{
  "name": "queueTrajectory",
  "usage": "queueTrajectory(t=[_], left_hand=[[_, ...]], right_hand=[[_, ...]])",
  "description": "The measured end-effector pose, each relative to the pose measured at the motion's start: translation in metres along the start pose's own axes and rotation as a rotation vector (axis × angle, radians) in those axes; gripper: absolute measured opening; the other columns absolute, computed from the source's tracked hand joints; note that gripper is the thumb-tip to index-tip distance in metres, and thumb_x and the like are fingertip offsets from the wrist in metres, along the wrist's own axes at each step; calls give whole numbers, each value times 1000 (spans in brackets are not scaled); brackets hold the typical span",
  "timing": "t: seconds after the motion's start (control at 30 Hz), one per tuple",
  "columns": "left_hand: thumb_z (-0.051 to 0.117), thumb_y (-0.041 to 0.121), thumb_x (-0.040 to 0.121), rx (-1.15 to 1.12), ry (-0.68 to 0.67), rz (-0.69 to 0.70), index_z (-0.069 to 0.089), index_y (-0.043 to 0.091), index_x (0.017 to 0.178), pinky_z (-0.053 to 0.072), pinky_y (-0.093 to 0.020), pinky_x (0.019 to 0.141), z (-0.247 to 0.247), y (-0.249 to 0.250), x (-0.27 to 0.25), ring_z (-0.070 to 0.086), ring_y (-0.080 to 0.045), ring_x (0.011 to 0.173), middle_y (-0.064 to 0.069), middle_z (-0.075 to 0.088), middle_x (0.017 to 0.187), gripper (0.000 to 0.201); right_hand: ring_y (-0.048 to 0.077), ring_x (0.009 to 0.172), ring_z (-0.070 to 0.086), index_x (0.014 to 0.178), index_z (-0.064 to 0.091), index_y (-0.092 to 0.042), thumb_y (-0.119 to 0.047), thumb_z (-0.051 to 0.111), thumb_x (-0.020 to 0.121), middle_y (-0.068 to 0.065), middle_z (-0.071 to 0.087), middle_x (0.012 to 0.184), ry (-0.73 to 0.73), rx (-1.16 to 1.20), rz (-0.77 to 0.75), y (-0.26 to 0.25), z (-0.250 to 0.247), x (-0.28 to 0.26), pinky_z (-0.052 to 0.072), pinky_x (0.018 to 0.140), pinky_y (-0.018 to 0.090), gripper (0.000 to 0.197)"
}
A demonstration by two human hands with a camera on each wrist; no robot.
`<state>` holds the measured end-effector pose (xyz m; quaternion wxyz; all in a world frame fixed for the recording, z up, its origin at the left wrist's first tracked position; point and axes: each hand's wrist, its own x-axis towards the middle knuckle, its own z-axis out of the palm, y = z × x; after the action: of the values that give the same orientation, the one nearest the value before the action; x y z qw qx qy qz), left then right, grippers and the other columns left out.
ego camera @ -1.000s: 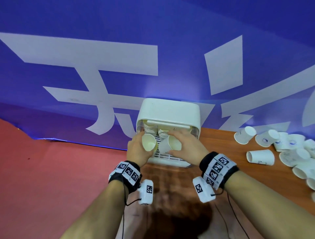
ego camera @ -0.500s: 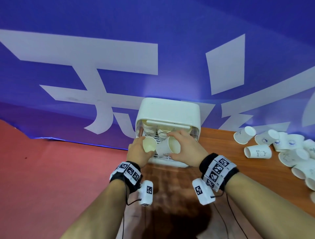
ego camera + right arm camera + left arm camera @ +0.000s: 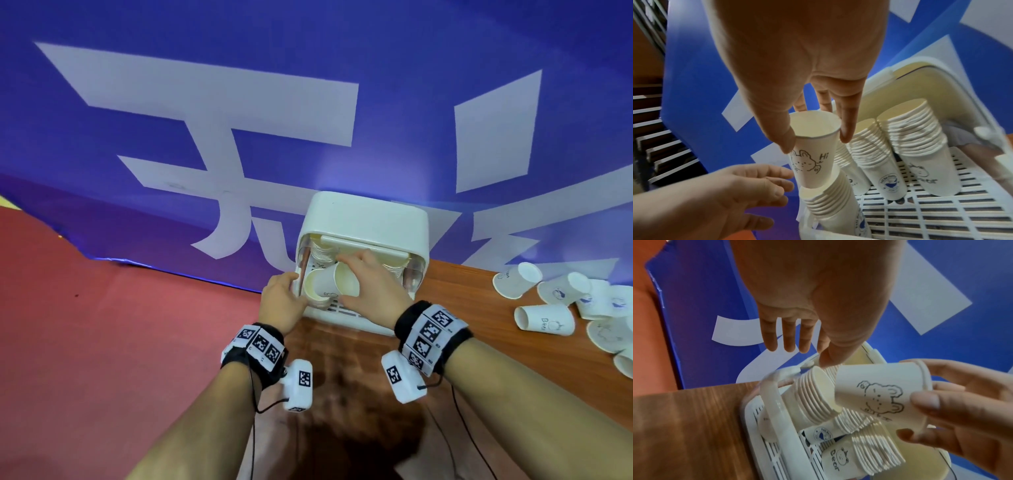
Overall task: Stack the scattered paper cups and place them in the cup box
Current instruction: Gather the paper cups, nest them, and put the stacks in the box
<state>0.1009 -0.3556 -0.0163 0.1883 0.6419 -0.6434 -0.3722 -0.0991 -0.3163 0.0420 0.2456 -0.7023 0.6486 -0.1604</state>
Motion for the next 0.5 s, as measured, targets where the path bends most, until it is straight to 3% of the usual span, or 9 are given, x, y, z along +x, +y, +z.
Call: queueTrajectory(t=[0.2,0.5], left_hand=[[64,9,81,-30,80,-12,61,12,123,42,-38,104,-25,-18,-6,54,-25,116,-9,58,124,43],[65,8,81,-62,140,-10,64,13,119,43,-42,102,-38,-37,-10,55,-26,114,-7,58,122,38]], right_hand=[[27,119,52,147,38,-28,-36,76,79,1,42,136,-70,-126,-29,-12,23,18,47,93,41,78],[25,123,49,144,40,-28,-38,75,81,-2,45,139,-114,-209,-45,-16,52,41,46,95,40,73]])
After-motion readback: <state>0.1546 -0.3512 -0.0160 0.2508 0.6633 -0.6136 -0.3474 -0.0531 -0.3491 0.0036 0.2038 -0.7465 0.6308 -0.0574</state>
